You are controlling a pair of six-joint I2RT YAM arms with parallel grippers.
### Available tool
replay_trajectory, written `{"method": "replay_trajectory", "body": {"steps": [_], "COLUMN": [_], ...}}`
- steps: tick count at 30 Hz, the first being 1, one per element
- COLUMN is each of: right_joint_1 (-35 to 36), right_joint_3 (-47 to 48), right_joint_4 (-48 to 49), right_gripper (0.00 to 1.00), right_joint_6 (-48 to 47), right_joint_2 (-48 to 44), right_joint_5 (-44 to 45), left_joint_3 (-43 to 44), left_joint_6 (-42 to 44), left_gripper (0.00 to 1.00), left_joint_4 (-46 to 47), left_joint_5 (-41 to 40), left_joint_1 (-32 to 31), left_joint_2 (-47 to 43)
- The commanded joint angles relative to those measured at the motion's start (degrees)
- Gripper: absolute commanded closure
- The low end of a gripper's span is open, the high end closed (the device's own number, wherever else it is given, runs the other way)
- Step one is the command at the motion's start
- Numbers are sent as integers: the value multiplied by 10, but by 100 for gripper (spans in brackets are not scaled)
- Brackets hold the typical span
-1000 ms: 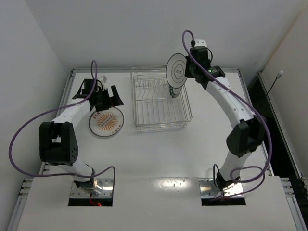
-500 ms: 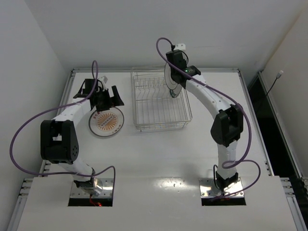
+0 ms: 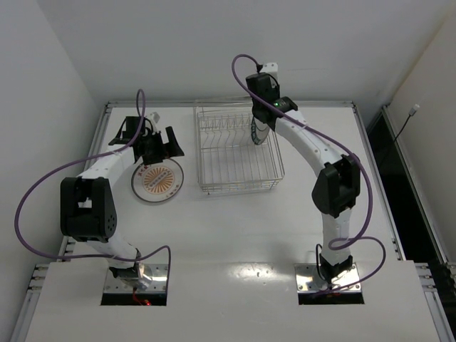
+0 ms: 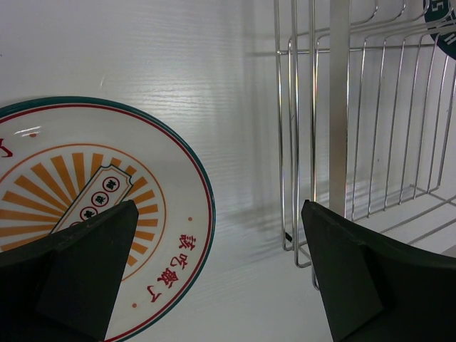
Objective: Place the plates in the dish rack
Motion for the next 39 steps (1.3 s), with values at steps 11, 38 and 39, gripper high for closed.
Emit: {"method": "replay_trajectory", "body": {"steps": [11, 38, 39], "right_joint_1": [9, 36, 36], "right_joint_3": [22, -77, -89], "right_joint_4": [0, -31, -31], "right_gripper": [100, 18, 18], "right_joint_6": [16, -11, -11], "right_joint_2": [30, -156, -189], "right_joint_5": [-25, -158, -168], "left_joint_3": [22, -9, -9], "left_joint_6": [3, -14, -14], "left_gripper": [1, 1, 1], "left_joint_4": [5, -12, -12], "left_joint_5": [12, -270, -270], "left_joint_1": [5, 5, 5], "left_joint_2": [5, -99, -99]}}
